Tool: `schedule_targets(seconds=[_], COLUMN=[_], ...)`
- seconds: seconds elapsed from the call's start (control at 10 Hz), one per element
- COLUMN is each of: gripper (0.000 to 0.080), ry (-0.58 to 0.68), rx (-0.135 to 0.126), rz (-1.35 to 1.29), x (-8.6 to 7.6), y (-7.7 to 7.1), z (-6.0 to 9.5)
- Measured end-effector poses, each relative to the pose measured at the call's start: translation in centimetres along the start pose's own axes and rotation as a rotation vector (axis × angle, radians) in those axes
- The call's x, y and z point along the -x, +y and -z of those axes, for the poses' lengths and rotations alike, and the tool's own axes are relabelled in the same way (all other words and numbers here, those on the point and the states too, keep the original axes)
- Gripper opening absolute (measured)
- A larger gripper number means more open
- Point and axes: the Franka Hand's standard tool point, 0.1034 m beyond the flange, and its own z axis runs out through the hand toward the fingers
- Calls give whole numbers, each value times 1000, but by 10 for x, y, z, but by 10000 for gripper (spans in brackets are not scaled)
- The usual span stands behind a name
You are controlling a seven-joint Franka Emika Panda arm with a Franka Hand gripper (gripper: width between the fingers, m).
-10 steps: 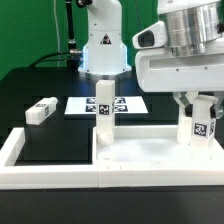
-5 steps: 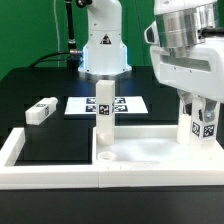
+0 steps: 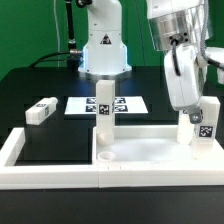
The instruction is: Assemble desk
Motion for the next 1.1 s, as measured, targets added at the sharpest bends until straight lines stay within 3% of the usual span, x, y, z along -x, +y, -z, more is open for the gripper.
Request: schedule_targets(seconds=[0.1,0.2,0.3,0.4,0.5,0.7,0.9,1.1], gripper=[306,381,381,516,625,642,648,649], ry=[2,3,15,44,56,65,67,97], rx=[5,2,11,35,43,46,51,79], rz=[-35,-15,35,157,301,503,637,962], x=[0,-1,1,7,14,24,19,18], y=[0,0,1,1,-2,1,-1,3], z=[0,0,0,5,11,14,13,7])
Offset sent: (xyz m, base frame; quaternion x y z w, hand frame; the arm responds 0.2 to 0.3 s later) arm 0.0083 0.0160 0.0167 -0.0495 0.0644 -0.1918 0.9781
